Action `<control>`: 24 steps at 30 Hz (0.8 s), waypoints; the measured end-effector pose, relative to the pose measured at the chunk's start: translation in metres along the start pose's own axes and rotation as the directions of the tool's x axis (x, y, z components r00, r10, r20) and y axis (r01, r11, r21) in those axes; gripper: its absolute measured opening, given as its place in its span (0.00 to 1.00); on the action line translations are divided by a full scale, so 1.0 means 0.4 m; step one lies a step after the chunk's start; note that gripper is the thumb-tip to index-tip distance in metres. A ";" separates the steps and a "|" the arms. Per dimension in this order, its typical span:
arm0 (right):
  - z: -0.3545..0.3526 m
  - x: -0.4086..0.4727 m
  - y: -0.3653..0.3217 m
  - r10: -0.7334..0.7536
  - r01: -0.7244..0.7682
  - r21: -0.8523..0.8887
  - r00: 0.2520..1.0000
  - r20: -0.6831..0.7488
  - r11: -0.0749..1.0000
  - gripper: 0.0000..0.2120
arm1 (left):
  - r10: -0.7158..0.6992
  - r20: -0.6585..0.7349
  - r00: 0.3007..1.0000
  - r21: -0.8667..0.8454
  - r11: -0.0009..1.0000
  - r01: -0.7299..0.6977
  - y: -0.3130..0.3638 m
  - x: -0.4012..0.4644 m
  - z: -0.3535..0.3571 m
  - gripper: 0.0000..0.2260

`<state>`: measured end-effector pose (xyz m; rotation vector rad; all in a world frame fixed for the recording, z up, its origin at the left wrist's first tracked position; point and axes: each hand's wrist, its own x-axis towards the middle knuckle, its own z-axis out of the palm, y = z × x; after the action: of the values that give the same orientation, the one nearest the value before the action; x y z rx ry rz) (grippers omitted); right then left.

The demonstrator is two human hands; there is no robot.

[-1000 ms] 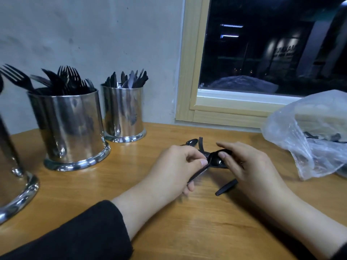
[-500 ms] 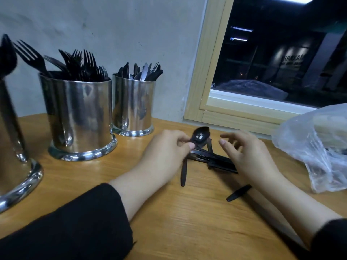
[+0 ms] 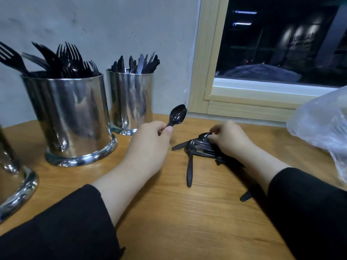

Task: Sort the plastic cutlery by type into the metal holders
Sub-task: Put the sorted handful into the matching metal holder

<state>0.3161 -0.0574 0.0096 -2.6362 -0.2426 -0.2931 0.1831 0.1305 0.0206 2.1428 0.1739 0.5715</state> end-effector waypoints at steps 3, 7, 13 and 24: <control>0.001 -0.007 -0.005 0.034 -0.034 0.040 0.999 0.020 0.999 0.17 | 0.002 -0.014 1.000 0.002 1.000 -0.002 0.002 -0.003 -0.002 0.13; 0.007 -0.010 -0.016 0.039 -0.037 -0.038 0.997 0.060 0.999 0.19 | -0.014 -0.038 0.999 -0.046 0.999 0.012 0.004 -0.006 0.007 0.13; 0.001 -0.005 -0.009 0.033 -0.033 0.011 0.999 0.008 0.999 0.08 | 0.022 -0.066 0.998 -0.010 1.000 -0.022 -0.004 0.000 0.011 0.13; -0.033 -0.074 -0.049 -0.595 0.655 0.004 0.689 -0.414 0.755 0.07 | 0.155 -0.260 0.953 0.024 0.988 -0.155 -0.008 0.013 -0.038 0.11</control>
<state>0.2814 -0.0502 0.0220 -2.1848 -0.9981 -0.9757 0.1809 0.1454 0.0275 2.0902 0.1517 0.9474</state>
